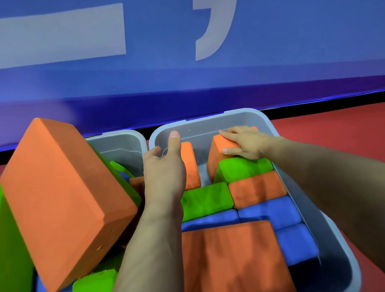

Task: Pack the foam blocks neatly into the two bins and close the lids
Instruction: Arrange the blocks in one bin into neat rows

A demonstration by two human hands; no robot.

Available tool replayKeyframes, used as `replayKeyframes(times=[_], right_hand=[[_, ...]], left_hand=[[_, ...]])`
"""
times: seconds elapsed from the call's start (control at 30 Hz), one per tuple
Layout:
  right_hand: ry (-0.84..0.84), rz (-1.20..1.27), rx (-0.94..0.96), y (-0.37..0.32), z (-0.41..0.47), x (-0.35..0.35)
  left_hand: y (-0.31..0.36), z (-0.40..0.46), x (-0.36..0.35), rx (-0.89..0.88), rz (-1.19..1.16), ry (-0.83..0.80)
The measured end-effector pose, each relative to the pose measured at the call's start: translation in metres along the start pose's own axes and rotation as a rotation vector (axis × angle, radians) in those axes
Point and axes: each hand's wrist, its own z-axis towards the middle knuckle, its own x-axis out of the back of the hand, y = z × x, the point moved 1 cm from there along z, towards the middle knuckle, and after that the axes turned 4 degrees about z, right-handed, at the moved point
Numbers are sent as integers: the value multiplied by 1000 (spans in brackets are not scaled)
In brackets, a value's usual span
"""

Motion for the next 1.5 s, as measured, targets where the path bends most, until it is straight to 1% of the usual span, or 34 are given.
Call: replayKeyframes(times=[0.13, 0.23, 0.4, 0.53, 0.6, 0.67, 0.73, 0.8, 0.87, 0.9, 1.03, 1.13, 1.2, 1.3, 1.5], right_hand=[[35, -42, -58, -14, 4, -28], [34, 7, -114, -21, 3, -41], [19, 56, -114, -15, 2, -41], [-4, 11, -129, -23, 1, -30], [55, 7, -129, -34, -2, -26], [168, 70, -103, -53, -5, -24], [280, 176, -83, -78, -7, -21], [328, 356, -114, -105, -6, -16], [306, 530, -215, -128, -1, -14], [274, 571, -279, -137, 2, -15], [151, 628, -520, -158, 17, -31], [104, 620, -612, -162, 21, -43], [95, 625, -628, -163, 22, -47], [143, 639, -611, -164, 24, -47], [199, 557, -527, -155, 9, -14]], left_hand=[[-8, 4, -4, 11, -25, 0], [-11, 6, -6, 30, -40, -6], [-5, 3, -2, 23, 14, -11], [-5, 5, 1, 22, 28, -1], [-3, 3, 2, 21, 27, 8], [0, 0, 4, 22, 2, 21], [3, -2, 5, 21, -11, 24], [5, -4, 5, 19, -23, 7], [7, -4, 6, 22, -25, 12], [7, -4, 8, 25, -29, 25], [7, 2, 16, 29, -19, 36], [2, 6, 22, 50, -40, 25], [-2, 10, 25, 66, -62, 30], [-4, 14, 27, 59, -56, 45], [-1, 12, 26, 61, -59, 33]])
